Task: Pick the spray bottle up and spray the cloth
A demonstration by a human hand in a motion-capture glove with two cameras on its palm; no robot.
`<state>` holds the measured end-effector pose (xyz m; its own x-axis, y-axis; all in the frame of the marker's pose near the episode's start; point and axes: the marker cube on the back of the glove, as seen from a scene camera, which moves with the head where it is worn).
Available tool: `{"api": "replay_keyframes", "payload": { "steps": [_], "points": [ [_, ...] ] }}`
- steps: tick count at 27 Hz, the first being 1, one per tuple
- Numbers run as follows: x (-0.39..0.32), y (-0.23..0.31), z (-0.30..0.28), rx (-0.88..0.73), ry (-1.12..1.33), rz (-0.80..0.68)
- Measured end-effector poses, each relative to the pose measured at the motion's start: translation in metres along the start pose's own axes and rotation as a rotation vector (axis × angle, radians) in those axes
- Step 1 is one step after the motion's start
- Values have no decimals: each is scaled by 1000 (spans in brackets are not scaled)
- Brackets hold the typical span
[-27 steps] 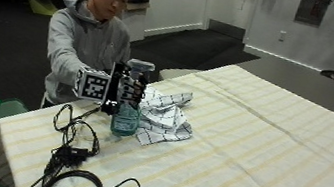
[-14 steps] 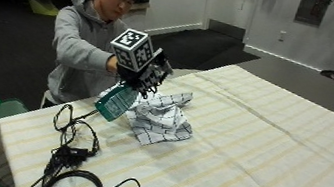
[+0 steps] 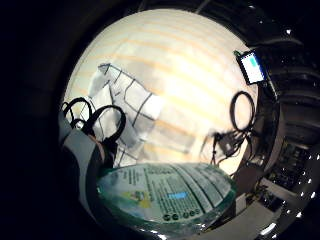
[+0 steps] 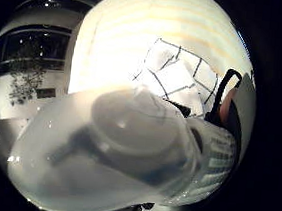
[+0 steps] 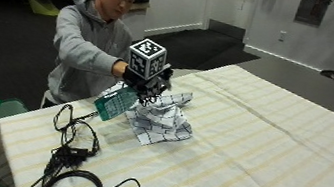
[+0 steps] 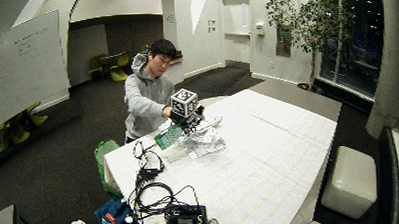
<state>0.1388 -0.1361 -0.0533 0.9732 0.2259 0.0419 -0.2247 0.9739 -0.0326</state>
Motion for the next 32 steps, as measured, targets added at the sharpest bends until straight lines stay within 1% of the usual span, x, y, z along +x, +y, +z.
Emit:
{"api": "replay_keyframes", "payload": {
  "steps": [5,8,11,15,18,21,26,32],
  "points": [
    [-13,4,-35,43,33,-14],
    [-18,4,-45,53,57,-13],
    [-18,2,-35,29,58,-3],
    [-17,-1,-7,-17,4,6],
    [-23,-3,2,-11,-81,-8],
    [-40,-3,-2,35,-201,-35],
    [-75,-5,-28,137,-400,-104],
    [-133,-15,-56,283,-706,-175]
  ]
}}
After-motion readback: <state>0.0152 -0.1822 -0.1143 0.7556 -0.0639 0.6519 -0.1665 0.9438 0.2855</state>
